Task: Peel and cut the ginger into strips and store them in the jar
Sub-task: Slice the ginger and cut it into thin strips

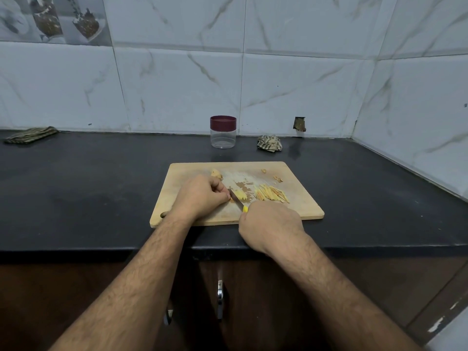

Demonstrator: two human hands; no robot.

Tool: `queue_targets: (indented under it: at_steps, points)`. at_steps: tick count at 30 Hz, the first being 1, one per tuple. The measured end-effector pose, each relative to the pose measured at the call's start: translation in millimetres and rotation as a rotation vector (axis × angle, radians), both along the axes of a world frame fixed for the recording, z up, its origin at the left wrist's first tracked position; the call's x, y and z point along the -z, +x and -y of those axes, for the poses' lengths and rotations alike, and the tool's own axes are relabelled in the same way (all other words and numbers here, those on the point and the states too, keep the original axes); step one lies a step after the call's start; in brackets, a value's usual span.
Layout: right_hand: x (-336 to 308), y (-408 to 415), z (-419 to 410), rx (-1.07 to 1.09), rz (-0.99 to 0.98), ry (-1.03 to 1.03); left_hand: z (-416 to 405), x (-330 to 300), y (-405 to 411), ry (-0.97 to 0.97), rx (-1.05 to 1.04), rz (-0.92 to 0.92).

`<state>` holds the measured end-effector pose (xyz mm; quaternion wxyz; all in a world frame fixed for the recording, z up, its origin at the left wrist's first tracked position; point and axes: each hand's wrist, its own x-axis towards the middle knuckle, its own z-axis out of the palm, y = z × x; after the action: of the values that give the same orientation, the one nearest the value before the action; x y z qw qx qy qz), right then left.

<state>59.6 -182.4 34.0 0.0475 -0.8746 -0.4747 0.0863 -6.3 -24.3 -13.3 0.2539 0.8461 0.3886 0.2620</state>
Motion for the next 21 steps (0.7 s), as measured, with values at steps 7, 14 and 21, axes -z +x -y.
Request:
queue_targets:
  at_steps: [7, 14, 21]
  points:
    - [1.0, -0.3, 0.9, -0.029, 0.037, -0.016, 0.1, -0.4, 0.9, 0.017, -0.011, -0.020]
    - [1.4, -0.6, 1.0, -0.035, 0.041, -0.021, 4.3, -1.3, -0.1, 0.016, -0.005, -0.018]
    - [-1.6, -2.1, 0.2, -0.041, 0.047, -0.055, 5.2, -1.1, 0.0, 0.036, 0.000, -0.018]
